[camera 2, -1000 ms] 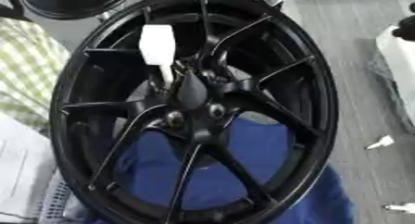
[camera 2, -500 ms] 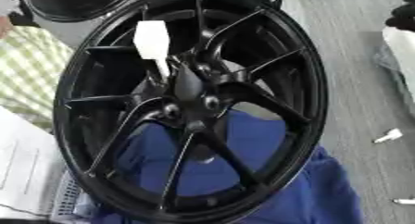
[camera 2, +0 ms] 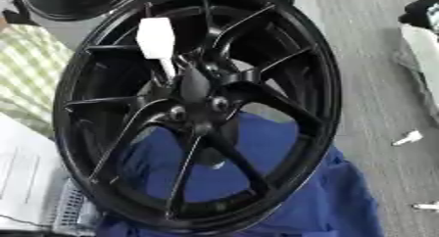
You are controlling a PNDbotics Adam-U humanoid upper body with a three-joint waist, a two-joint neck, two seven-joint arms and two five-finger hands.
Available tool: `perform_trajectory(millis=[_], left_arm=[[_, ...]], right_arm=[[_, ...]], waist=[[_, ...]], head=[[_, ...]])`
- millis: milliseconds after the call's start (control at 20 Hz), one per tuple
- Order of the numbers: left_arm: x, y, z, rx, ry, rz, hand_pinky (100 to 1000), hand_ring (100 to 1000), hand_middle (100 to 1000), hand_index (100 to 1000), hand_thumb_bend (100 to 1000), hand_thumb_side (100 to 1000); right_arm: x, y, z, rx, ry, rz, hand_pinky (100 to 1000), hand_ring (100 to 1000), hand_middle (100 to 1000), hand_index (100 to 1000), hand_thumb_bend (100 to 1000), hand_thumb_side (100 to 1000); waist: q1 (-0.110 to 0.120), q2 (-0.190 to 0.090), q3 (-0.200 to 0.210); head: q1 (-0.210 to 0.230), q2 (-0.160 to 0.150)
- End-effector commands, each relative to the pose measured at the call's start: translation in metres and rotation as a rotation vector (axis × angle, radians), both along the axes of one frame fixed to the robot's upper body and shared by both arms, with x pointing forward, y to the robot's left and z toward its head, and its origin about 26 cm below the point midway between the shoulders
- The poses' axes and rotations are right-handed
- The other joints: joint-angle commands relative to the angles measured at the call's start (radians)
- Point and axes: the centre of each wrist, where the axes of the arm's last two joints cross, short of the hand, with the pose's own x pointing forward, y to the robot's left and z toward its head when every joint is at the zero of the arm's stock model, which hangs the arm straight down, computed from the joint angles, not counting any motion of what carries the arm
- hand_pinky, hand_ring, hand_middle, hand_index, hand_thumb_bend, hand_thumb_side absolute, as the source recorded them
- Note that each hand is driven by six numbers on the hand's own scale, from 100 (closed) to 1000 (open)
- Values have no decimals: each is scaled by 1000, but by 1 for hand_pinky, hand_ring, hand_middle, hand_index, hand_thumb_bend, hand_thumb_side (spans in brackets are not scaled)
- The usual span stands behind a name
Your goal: Pull the pin out of the wheel hub.
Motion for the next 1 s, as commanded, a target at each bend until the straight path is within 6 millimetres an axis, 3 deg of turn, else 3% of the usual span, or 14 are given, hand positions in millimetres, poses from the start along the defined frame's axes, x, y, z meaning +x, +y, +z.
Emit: perform_trajectory(millis=[50,350,600,1000], left_arm=[[14,-12,0,15,82,-16,801,789,746,854,560,601],[44,-57,-3,104,165,-71,779,769,722,841,568,545],[63,-94,8,160,216,-71,780,774,730,847,575,573],[87,-105,12,208,323,-108,770,784,742,851,665,598]], right_arm=[[-2,-2,10,-42,-15,-7,827,676,607,740,100,577],[-3,-4,4,-40,-6,-18,827,677,608,741,100,571],[-2,-3,-3,-31,9,-25,827,677,608,741,100,584],[0,-2,-3,-33,11,-20,827,677,608,741,100,589]], waist=[[-10,-29,1],[-30,-35,-5],[-44,-31,4],[-46,-23,4]], head=[[-7,-16],[-30,-21],[-43,-29],[-30,-31]])
